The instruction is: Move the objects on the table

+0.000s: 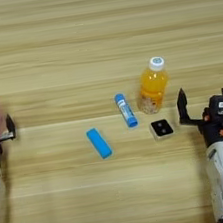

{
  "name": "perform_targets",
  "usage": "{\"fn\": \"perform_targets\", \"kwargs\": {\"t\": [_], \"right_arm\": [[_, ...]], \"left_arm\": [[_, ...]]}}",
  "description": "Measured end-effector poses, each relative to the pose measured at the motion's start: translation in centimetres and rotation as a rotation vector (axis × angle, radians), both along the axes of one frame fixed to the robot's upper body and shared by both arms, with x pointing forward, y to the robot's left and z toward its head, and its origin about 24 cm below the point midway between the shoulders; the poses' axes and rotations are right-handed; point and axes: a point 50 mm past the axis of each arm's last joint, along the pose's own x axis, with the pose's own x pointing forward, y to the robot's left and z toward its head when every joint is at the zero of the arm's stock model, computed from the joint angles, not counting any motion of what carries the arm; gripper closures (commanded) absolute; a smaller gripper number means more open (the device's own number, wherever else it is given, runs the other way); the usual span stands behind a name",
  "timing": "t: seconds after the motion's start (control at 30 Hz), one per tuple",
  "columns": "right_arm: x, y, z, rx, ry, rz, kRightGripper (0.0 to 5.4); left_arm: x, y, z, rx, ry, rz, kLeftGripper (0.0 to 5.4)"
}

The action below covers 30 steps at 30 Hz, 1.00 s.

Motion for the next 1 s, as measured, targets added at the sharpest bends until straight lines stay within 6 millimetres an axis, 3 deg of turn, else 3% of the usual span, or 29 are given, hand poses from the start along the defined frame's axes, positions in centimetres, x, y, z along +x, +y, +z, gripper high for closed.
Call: {"fn": "perform_targets", "kwargs": {"t": [0.63, 1.0], "right_arm": [[0.01, 0.03, -0.01, 0.0, 0.0, 0.002, 0.03], [0.01, 0.03, -0.01, 0.0, 0.0, 0.002, 0.0]], "left_arm": [[0.83, -0.23, 0.11, 0.002, -0.024, -0.002, 0.0], [0.89, 0.13, 0.01, 0.002, -0.036, 0.014, 1.28]]}}
